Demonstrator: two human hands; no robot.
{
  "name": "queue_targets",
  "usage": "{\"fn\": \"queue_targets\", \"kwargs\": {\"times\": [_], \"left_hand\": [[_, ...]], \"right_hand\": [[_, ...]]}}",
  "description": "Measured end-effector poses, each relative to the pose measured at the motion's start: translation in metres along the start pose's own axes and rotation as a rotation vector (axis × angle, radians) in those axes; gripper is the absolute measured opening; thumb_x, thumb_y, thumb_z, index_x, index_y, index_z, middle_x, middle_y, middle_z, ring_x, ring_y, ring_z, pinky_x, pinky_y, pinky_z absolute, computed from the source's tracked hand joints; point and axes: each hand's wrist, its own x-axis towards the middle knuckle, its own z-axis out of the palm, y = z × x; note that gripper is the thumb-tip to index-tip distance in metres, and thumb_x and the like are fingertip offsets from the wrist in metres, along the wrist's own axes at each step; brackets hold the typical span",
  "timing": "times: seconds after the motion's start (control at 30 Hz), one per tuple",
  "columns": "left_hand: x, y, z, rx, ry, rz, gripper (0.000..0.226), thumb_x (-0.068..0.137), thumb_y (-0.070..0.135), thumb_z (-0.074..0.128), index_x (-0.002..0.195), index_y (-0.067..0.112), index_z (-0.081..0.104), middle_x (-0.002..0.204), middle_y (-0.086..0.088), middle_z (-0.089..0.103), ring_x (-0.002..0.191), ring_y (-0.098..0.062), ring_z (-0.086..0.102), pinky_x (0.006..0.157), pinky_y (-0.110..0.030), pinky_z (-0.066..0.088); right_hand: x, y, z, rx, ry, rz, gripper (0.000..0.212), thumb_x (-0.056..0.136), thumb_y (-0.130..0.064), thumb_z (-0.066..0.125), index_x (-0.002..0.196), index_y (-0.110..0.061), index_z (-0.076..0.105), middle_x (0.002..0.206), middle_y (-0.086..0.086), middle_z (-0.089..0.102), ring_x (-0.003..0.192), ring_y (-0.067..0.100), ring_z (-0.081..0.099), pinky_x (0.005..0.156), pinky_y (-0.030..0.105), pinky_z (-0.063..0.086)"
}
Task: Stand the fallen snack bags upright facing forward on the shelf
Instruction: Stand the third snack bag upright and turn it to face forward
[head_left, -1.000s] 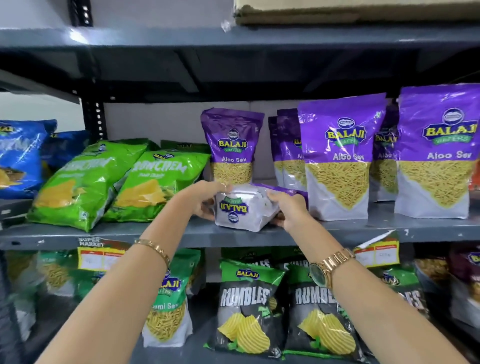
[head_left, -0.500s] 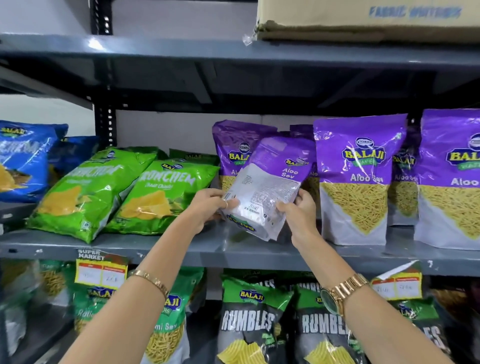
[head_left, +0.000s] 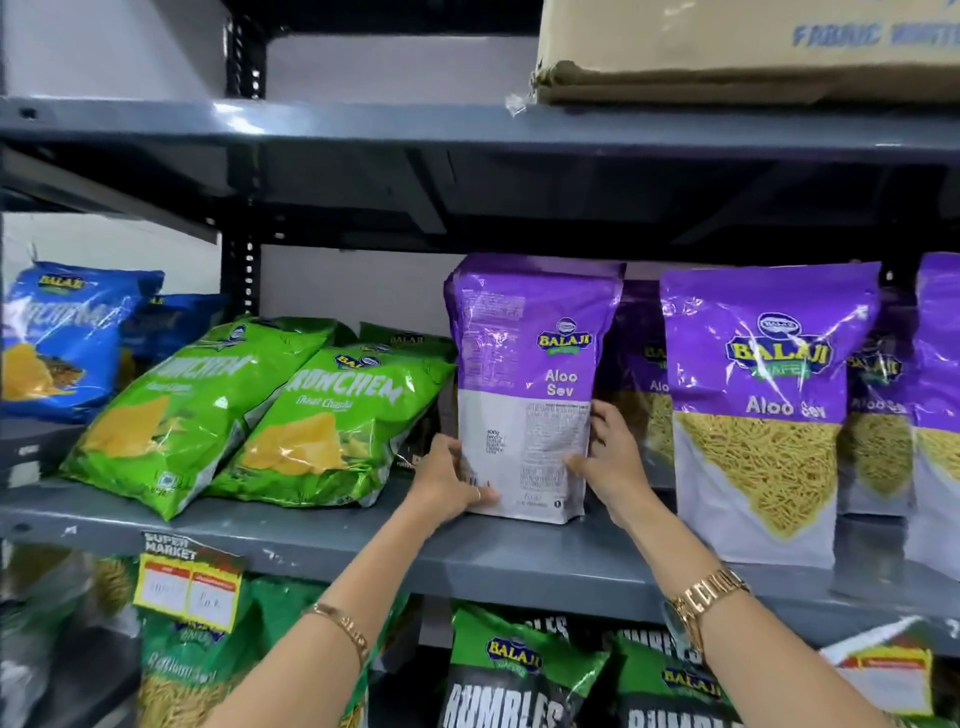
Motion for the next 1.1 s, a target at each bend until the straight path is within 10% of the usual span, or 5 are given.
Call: {"fn": "queue_targets", "kwargs": {"times": [0.13, 0.4, 0.5, 0.77, 1.1], "left_hand": [[0.0, 0.001, 0.001, 0.023, 0.006, -0.013, 0.072, 0.057, 0.006, 0.084, 0.116, 0.004, 0.042, 0.082, 0.004, 0.05, 0.087, -0.019, 0.051, 0.082, -0.032, 0.047], [-0.04, 0.037, 0.022, -0.137, 0.381, -0.01, 0.043, 0.071, 0.003, 0.066, 0.11, 0.008, 0.048, 0.089, 0.004, 0.045, 0.09, -0.016, 0.044, 0.07, -0.017, 0.029], [-0.056, 0.046, 0.043, -0.267, 0.363, 0.001, 0.044, 0.075, 0.006, 0.061, 0.115, -0.002, 0.047, 0.116, -0.011, 0.053, 0.105, -0.027, 0.053, 0.092, -0.033, 0.045], [-0.047, 0.052, 0.062, -0.283, 0.241, -0.125, 0.061, 0.093, 0.026, 0.044, 0.142, 0.001, 0.016, 0.153, -0.015, 0.015, 0.14, -0.032, 0.017, 0.116, -0.046, 0.019], [-0.002, 0.043, 0.026, -0.616, 0.034, -0.278, 0.043, 0.097, 0.031, 0.023, 0.069, 0.017, 0.054, 0.073, -0.007, 0.058, 0.064, -0.017, 0.052, 0.058, -0.025, 0.042]], "right_hand": [[0.005, 0.001, 0.002, 0.013, 0.008, -0.008, 0.059, 0.07, 0.023, 0.051, 0.109, -0.02, 0.041, 0.112, 0.004, 0.055, 0.104, 0.017, 0.054, 0.086, 0.031, 0.048], [0.025, -0.007, 0.0, 0.319, 0.129, 0.127, 0.018, 0.089, -0.009, 0.04, 0.093, -0.016, 0.056, 0.085, 0.001, 0.06, 0.078, 0.011, 0.054, 0.064, 0.022, 0.041], [0.035, 0.009, 0.0, 0.262, 0.121, 0.272, 0.033, 0.095, -0.036, 0.034, 0.104, -0.015, 0.057, 0.102, 0.003, 0.061, 0.098, 0.018, 0.055, 0.082, 0.03, 0.044], [0.038, 0.018, 0.007, 0.279, -0.1, 0.37, 0.045, 0.092, -0.046, 0.035, 0.103, -0.015, 0.066, 0.124, 0.013, 0.061, 0.116, 0.028, 0.055, 0.108, 0.046, 0.035], [0.027, 0.015, 0.01, 0.114, -0.218, 0.203, 0.031, 0.082, -0.044, 0.056, 0.068, -0.02, 0.042, 0.054, -0.001, 0.039, 0.033, 0.008, 0.037, 0.034, 0.014, 0.028]]}}
